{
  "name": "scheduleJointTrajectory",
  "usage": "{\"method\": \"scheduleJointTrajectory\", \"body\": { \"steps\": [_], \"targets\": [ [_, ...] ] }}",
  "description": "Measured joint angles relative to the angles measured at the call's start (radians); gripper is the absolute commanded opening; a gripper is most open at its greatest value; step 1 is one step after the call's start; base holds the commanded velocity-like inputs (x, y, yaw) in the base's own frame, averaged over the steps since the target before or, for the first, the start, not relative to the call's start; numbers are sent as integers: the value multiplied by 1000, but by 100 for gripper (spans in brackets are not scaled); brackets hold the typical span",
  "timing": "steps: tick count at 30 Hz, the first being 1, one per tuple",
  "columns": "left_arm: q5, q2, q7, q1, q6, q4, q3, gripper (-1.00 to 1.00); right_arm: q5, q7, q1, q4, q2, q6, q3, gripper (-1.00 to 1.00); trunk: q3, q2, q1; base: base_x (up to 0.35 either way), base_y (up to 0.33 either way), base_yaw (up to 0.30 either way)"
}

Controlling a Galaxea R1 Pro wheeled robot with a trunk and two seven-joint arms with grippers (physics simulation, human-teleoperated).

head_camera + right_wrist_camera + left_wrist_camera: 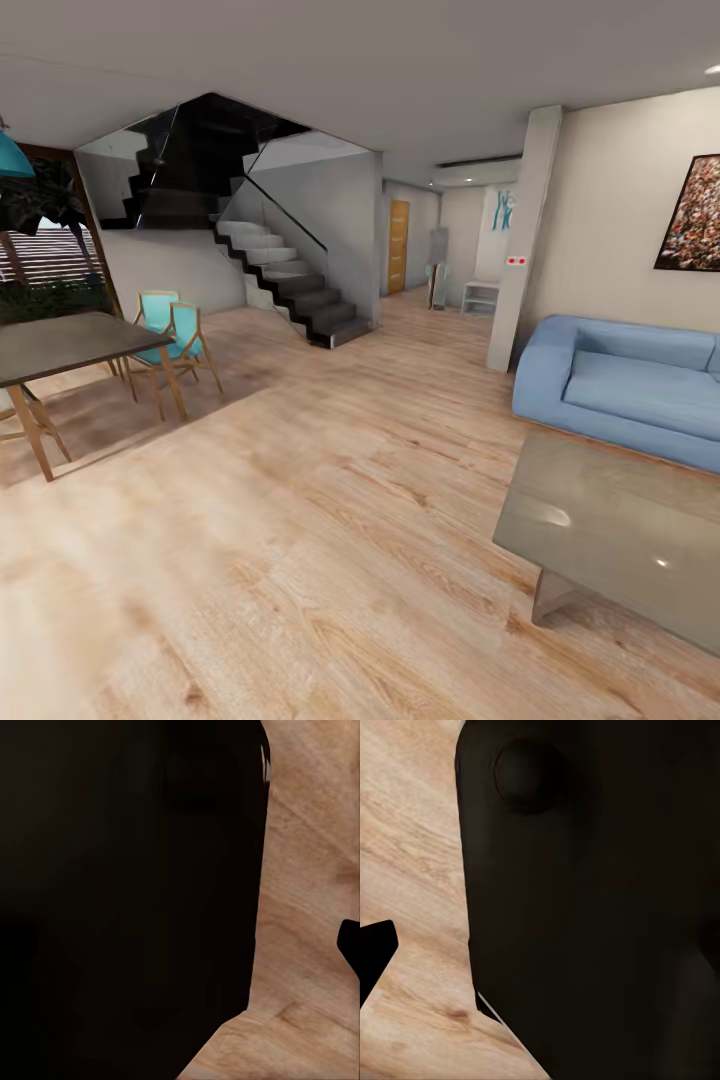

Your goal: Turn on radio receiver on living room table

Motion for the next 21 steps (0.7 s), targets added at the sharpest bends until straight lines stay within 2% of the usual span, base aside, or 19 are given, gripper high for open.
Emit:
{"method": "scheduleJointTrajectory", "body": {
  "steps": [10,14,16,21],
  "targets": [
    [0,-50,-2,51,-6,-1,0,100,2,0,-51,-2,50,-3,1,100,0,0,0,0,0,0],
    [1,-73,-2,53,-6,-2,0,100,1,-1,-67,-2,73,-3,4,100,0,0,0,0,0,0],
    [1,-81,-2,53,-6,-2,0,100,1,-1,-67,-2,76,-3,4,100,0,0,0,0,0,0],
    [2,-81,-2,54,-6,-2,0,100,0,-1,-69,-2,77,-3,4,100,0,0,0,0,0,0]
  ]
}}
